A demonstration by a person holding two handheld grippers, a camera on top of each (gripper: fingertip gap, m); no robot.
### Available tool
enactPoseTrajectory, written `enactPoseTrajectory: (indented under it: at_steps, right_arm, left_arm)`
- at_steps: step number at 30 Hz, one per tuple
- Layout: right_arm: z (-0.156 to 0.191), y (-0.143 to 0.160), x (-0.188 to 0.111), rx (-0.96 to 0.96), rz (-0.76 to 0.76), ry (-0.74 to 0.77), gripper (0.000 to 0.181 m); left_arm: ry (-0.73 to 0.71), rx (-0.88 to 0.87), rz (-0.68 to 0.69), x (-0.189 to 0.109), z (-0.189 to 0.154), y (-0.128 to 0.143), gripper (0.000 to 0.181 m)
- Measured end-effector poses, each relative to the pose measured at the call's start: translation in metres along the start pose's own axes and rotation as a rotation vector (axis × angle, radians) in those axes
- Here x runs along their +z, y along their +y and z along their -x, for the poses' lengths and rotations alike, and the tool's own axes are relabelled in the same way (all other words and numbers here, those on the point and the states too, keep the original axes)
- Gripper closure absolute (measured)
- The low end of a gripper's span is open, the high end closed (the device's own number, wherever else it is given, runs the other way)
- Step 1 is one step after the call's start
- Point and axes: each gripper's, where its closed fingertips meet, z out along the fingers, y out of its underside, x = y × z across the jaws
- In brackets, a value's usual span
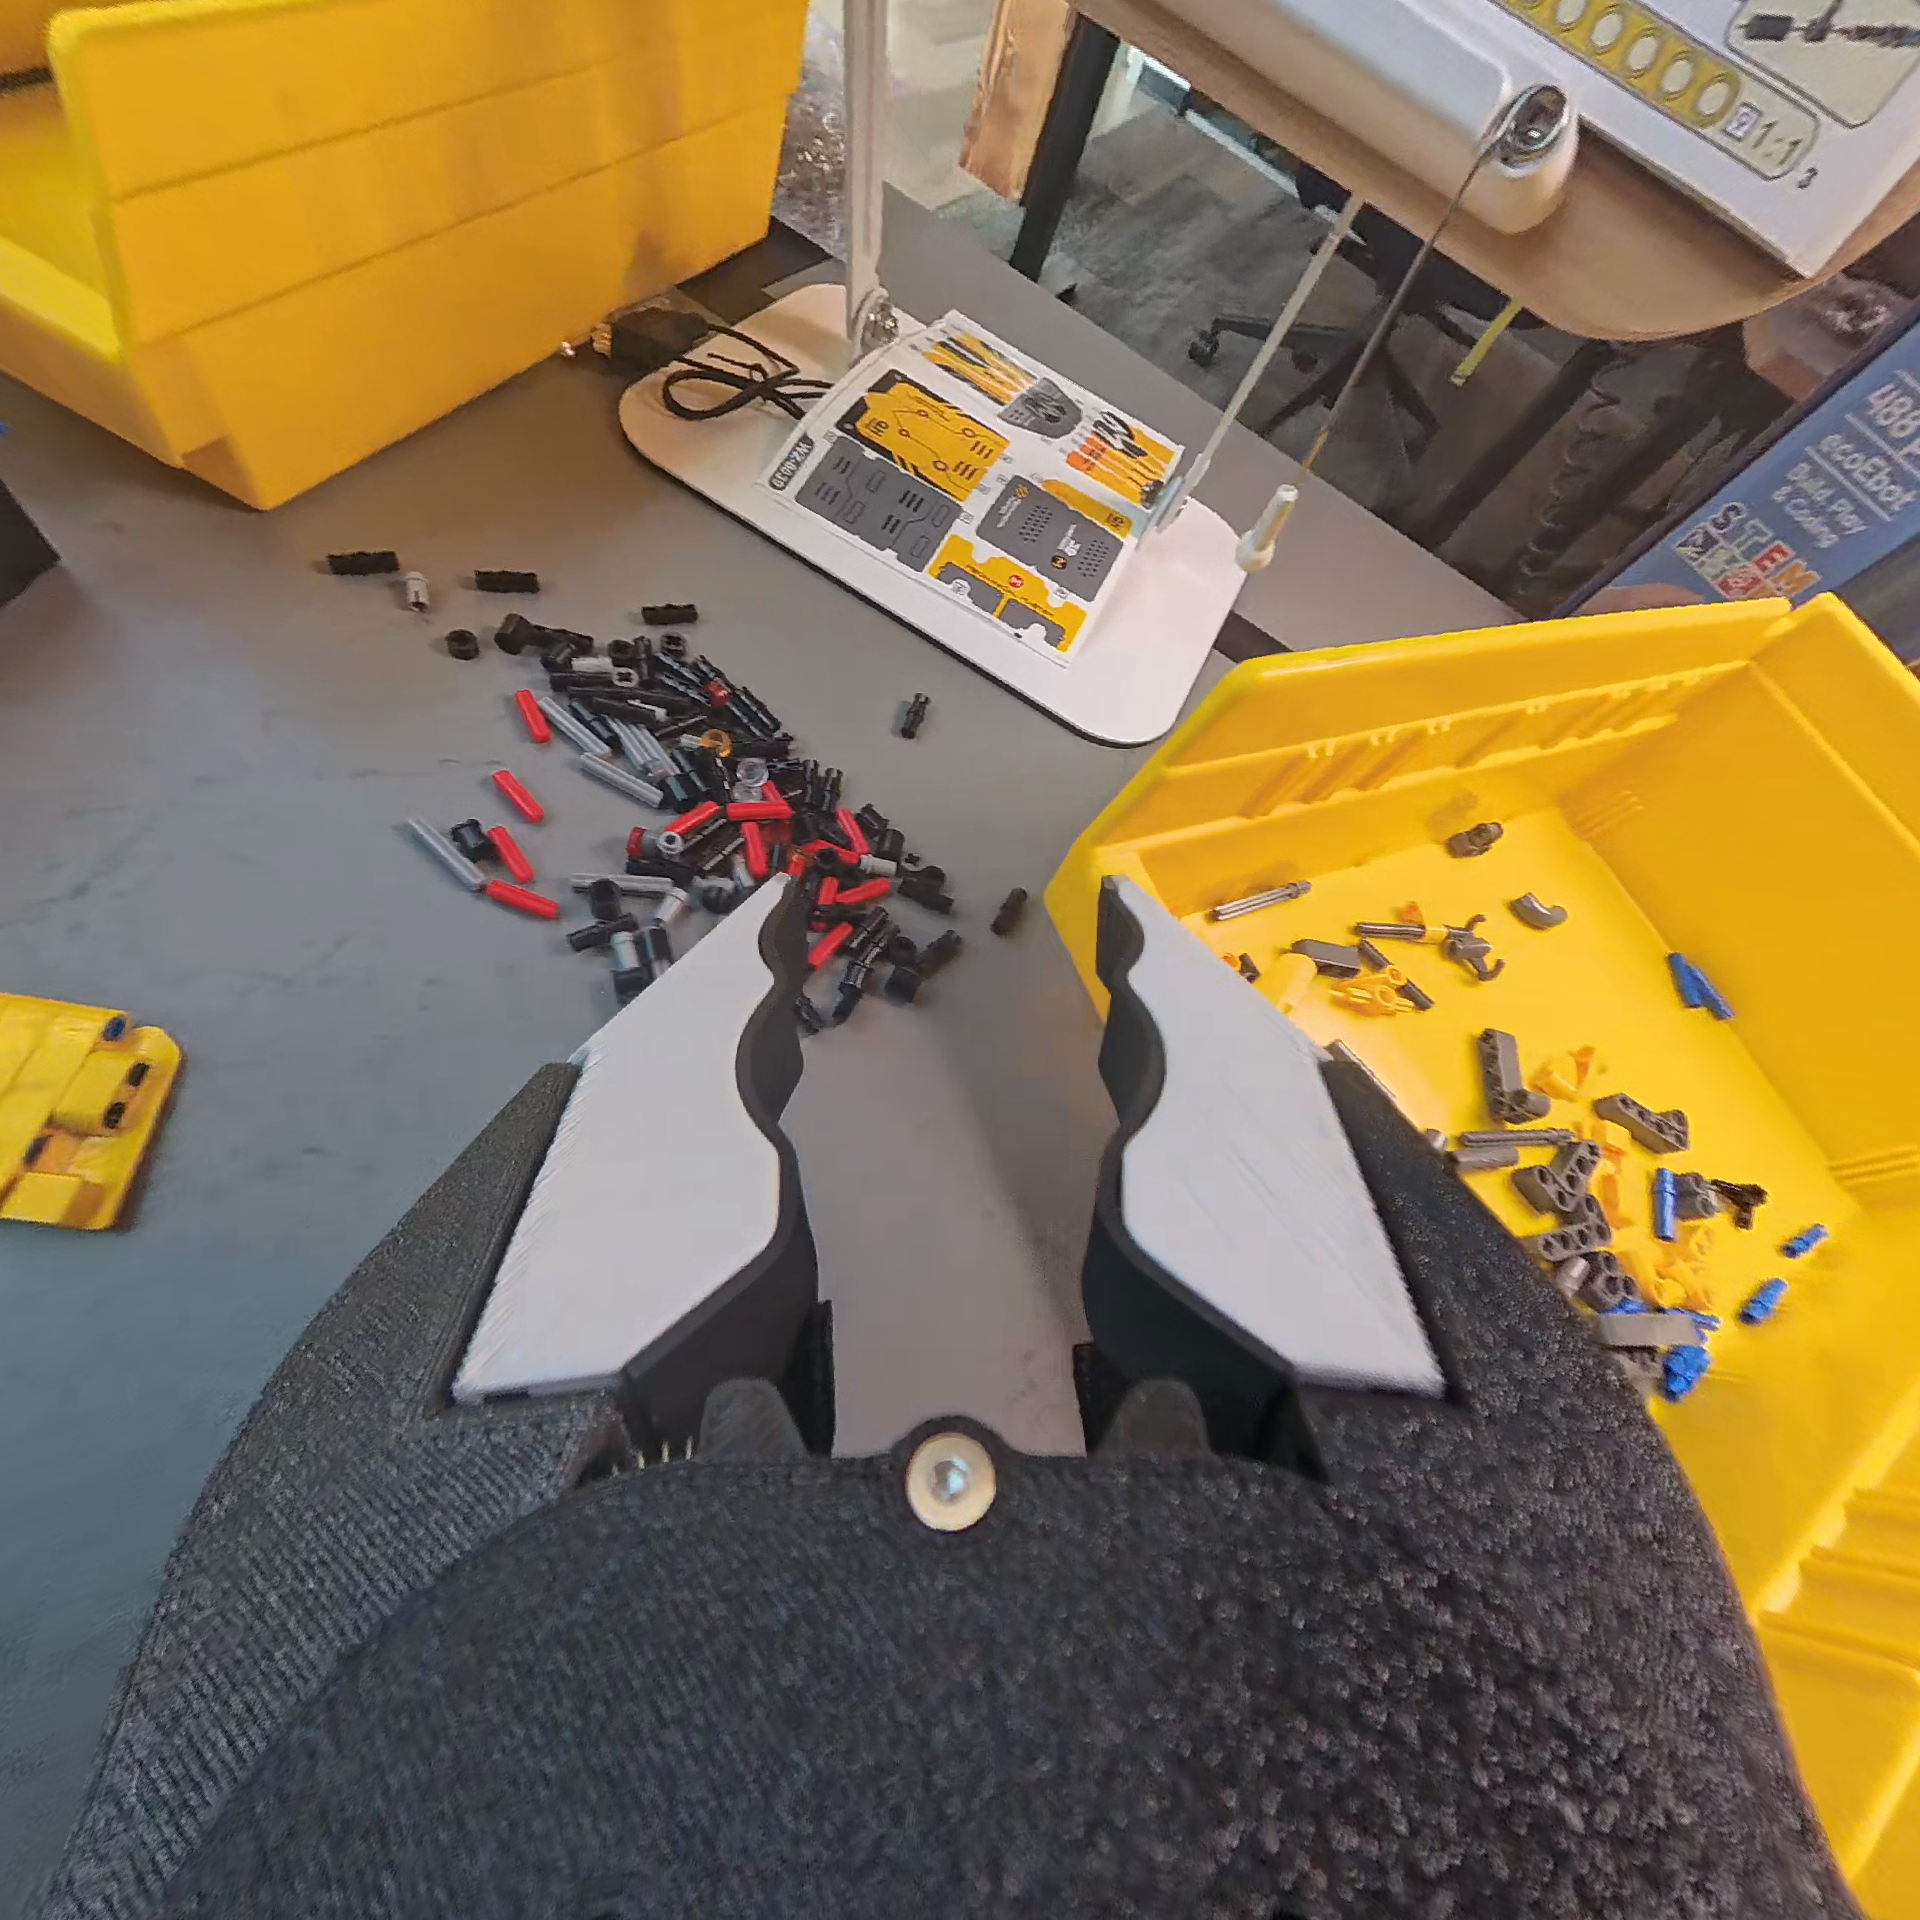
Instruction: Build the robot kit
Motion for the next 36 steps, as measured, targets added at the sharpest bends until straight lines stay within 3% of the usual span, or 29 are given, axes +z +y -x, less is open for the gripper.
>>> enactPoseTrajectory:
  at_steps: [8,12,14,16,18,20,23,26,34,36]
  right_arm:
    - [-0.058,0.034,-0.002,-0.093,0.171,0.167,0.121]
    - [-0.09,0.002,-0.05,-0.032,0.119,0.055,0.153]
    - [-0.119,0.001,-0.073,-0.112,0.212,0.003,0.157]
    - [-0.137,0.02,-0.078,-0.242,0.37,-0.117,0.158]
    - [-0.136,0.059,-0.075,-0.328,0.57,-0.345,0.158]
    - [-0.144,0.09,-0.067,-0.391,0.718,-0.43,0.16]
    - [-0.138,0.083,-0.06,-0.457,0.763,-0.536,0.164]
    - [-0.134,0.097,-0.055,-0.608,0.878,-0.593,0.163]
    - [-0.124,0.135,-0.036,-0.673,1.036,-0.654,0.164]
    - [-0.122,0.139,-0.034,-0.658,1.04,-0.669,0.173]
  left_arm:
    - [0.001,0.006,0.002,0.0,-0.001,0.0,0.156]
    - [0.008,0.001,0.009,0.001,-0.001,0.001,0.156]
    - [0.019,-0.003,0.007,0.001,-0.002,0.001,0.156]
    - [0.028,-0.005,0.002,0.0,-0.003,0.0,0.156]
    - [0.036,-0.008,0.005,0.001,-0.004,0.0,0.156]
    - [0.043,-0.008,0.009,0.001,-0.006,0.001,0.156]
    - [0.04,0.001,0.012,0.002,-0.007,0.001,0.156]
    - [0.036,-0.001,0.012,0.002,-0.006,0.001,0.156]
    - [0.043,-0.016,0.01,0.001,-0.005,0.001,0.156]
    - [0.044,-0.023,0.011,0.001,-0.004,0.001,0.156]
